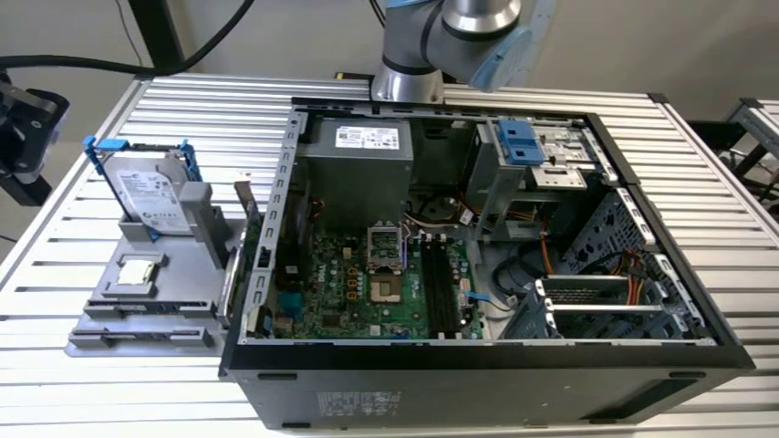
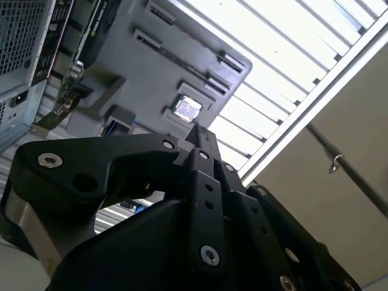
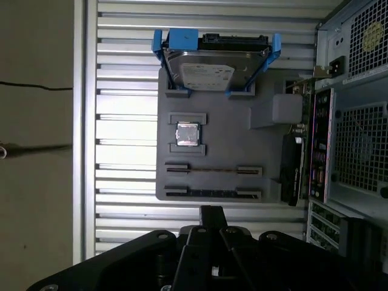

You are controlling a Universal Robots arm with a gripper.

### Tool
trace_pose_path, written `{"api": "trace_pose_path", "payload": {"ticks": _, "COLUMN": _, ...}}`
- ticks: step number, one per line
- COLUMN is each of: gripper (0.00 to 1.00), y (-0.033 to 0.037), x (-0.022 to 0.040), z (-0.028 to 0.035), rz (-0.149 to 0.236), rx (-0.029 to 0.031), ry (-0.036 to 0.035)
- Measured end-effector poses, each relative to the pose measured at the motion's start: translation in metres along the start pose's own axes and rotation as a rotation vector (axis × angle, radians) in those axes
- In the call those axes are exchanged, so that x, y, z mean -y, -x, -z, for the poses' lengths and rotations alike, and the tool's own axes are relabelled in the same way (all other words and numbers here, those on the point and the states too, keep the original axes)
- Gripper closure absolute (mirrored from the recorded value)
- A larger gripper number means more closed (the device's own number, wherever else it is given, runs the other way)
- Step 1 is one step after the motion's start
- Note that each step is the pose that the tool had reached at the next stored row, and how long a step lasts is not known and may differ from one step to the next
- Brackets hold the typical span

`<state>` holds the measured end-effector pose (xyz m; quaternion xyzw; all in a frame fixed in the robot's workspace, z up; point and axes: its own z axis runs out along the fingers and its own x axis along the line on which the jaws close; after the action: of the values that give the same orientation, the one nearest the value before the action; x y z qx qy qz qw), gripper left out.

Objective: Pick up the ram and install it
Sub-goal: 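Pick up the ram and move it above insertion slot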

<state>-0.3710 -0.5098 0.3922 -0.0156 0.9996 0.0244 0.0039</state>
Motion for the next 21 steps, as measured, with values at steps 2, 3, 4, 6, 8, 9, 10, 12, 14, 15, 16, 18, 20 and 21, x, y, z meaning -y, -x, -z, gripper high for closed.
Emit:
{"api": "trace_pose_path", "payload": {"ticks": 2, "gripper": 1.00, "y": 0.0000, "x": 0.0000, "z": 0.0000, "rz": 0.029, "rx": -0.0015, "ry": 0.0001}}
{"api": "trace_pose_path", "payload": {"ticks": 3, "gripper": 1.00, "y": 0.0000, "x": 0.0000, "z": 0.0001, "rz": 0.044, "rx": -0.0023, "ry": 0.0001}}
{"api": "trace_pose_path", "payload": {"ticks": 4, "gripper": 1.00, "y": 0.0000, "x": 0.0000, "z": 0.0000, "rz": 0.060, "rx": -0.0030, "ry": 0.0002}}
{"api": "trace_pose_path", "payload": {"ticks": 6, "gripper": 1.00, "y": 0.0000, "x": 0.0000, "z": 0.0000, "rz": 0.091, "rx": -0.0045, "ry": 0.0003}}
{"api": "trace_pose_path", "payload": {"ticks": 8, "gripper": 1.00, "y": 0.0000, "x": 0.0000, "z": 0.0000, "rz": 0.123, "rx": -0.0060, "ry": 0.0004}}
{"api": "trace_pose_path", "payload": {"ticks": 9, "gripper": 1.00, "y": 0.0000, "x": 0.0000, "z": 0.0001, "rz": 0.139, "rx": -0.0069, "ry": 0.0005}}
{"api": "trace_pose_path", "payload": {"ticks": 10, "gripper": 1.00, "y": 0.0000, "x": 0.0000, "z": 0.0000, "rz": 0.156, "rx": -0.0077, "ry": 0.0006}}
{"api": "trace_pose_path", "payload": {"ticks": 12, "gripper": 1.00, "y": 0.0000, "x": 0.0000, "z": 0.0000, "rz": 0.188, "rx": -0.0092, "ry": 0.0008}}
{"api": "trace_pose_path", "payload": {"ticks": 14, "gripper": 1.00, "y": 0.0000, "x": 0.0000, "z": 0.0001, "rz": 0.221, "rx": -0.0109, "ry": 0.0010}}
{"api": "trace_pose_path", "payload": {"ticks": 15, "gripper": 1.00, "y": 0.0000, "x": 0.0000, "z": 0.0001, "rz": 0.236, "rx": -0.0116, "ry": 0.0011}}
{"api": "trace_pose_path", "payload": {"ticks": 16, "gripper": 1.00, "y": 0.0000, "x": 0.0000, "z": 0.0001, "rz": 0.254, "rx": -0.0125, "ry": 0.0012}}
{"api": "trace_pose_path", "payload": {"ticks": 18, "gripper": 1.00, "y": 0.0000, "x": 0.0000, "z": 0.0000, "rz": 0.285, "rx": -0.0139, "ry": 0.0014}}
{"api": "trace_pose_path", "payload": {"ticks": 20, "gripper": 1.00, "y": 0.0000, "x": 0.0000, "z": 0.0001, "rz": 0.318, "rx": -0.0156, "ry": 0.0016}}
{"api": "trace_pose_path", "payload": {"ticks": 21, "gripper": 1.00, "y": 0.0000, "x": 0.0000, "z": 0.0001, "rz": 0.333, "rx": -0.0163, "ry": 0.0018}}
